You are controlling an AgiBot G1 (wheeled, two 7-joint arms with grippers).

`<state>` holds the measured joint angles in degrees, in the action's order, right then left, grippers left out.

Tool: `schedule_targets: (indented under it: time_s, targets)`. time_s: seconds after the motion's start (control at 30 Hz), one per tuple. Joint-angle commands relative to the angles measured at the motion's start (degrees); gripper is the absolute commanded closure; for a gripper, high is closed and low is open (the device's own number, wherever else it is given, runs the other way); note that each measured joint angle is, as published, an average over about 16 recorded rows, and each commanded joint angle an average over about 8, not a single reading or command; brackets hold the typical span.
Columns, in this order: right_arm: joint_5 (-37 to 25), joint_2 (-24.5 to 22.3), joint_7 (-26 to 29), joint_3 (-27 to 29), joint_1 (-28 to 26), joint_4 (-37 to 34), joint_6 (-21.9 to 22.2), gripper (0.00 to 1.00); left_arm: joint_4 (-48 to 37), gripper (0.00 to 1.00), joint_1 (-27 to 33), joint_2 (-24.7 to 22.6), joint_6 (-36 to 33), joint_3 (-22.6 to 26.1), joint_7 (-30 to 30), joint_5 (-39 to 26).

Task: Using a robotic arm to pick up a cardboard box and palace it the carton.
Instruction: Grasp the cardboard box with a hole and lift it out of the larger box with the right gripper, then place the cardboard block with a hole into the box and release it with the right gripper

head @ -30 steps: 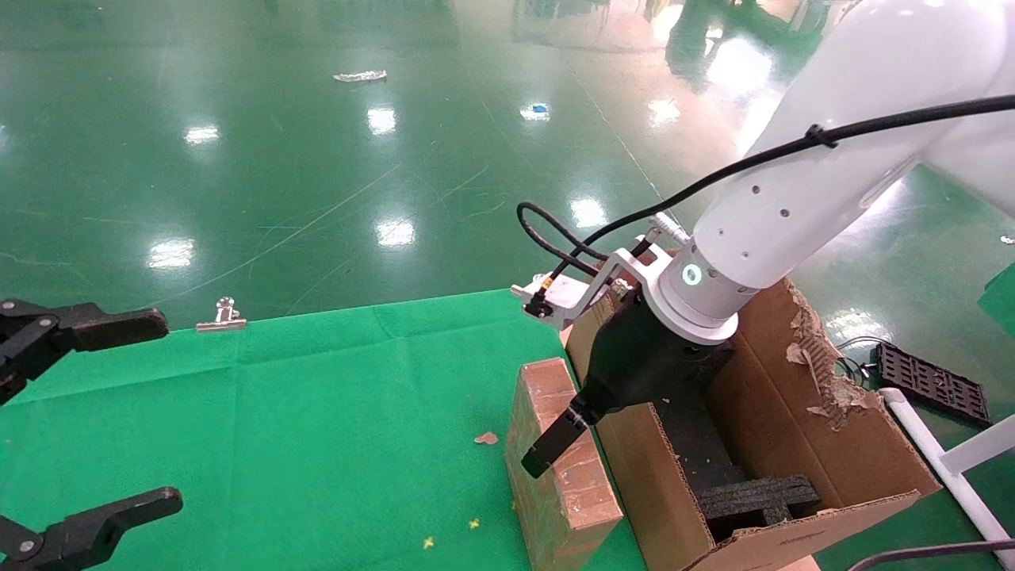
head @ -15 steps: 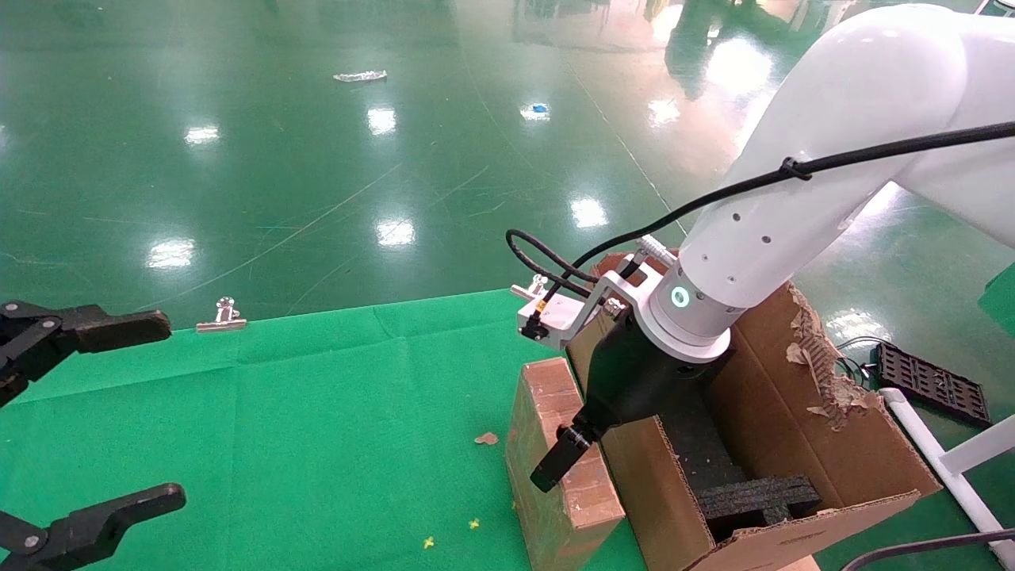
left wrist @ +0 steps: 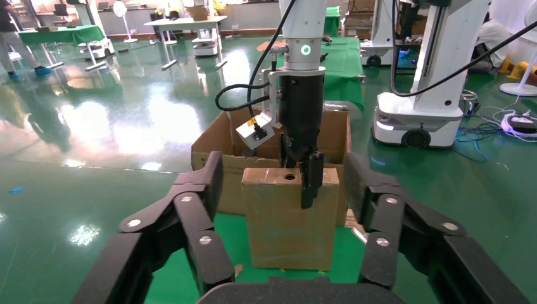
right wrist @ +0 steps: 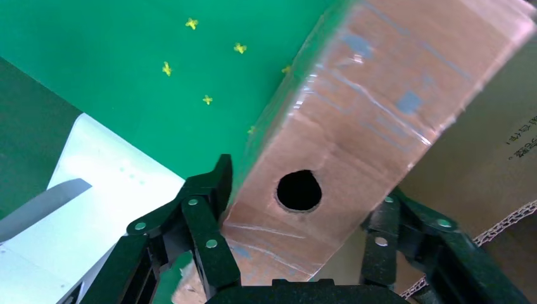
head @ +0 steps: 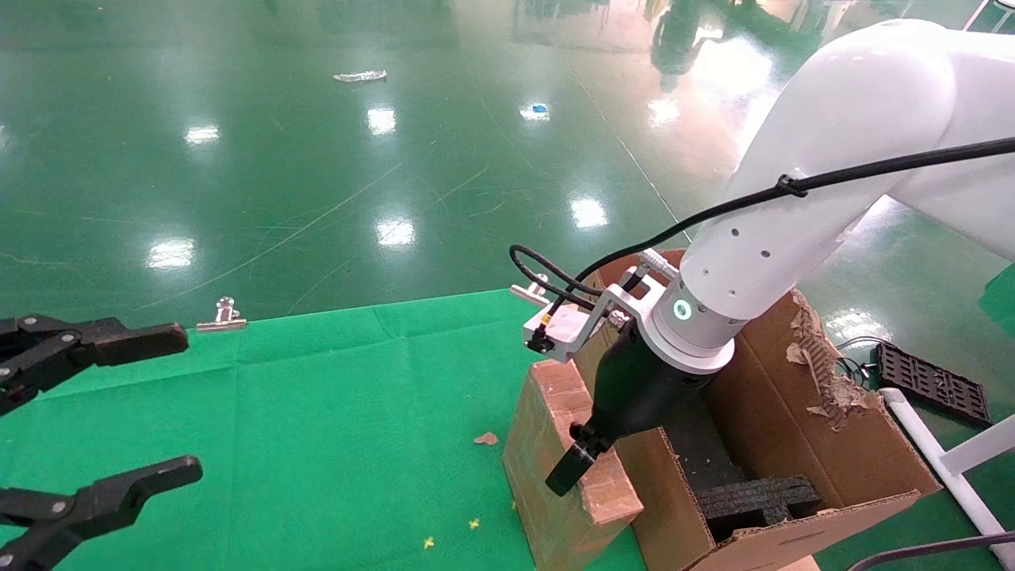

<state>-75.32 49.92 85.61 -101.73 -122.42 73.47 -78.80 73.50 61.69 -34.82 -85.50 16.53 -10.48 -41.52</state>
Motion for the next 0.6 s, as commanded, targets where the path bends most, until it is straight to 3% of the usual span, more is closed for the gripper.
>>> schedule_targets:
  time_s: [0.03,0.23,0.6]
  targets:
    - [-0.1,0.0,0.1,-0.1,0.1,-0.1,-0.1,1.00,0.0,1.00,0.0,0.0,0.0,0.0,0.0,0.0]
    - [1.8,-3.3,-3.8,2.3,-1.2,0.0,2.2,1.00,0.0,1.00,0.0,0.0,0.0,0.0,0.0,0.0]
    - [5.6,-14.2,-20.0,12.1,-11.1,-6.4,7.9,1.00,0.0,1.00,0.0,0.0,0.0,0.1,0.0,0.0]
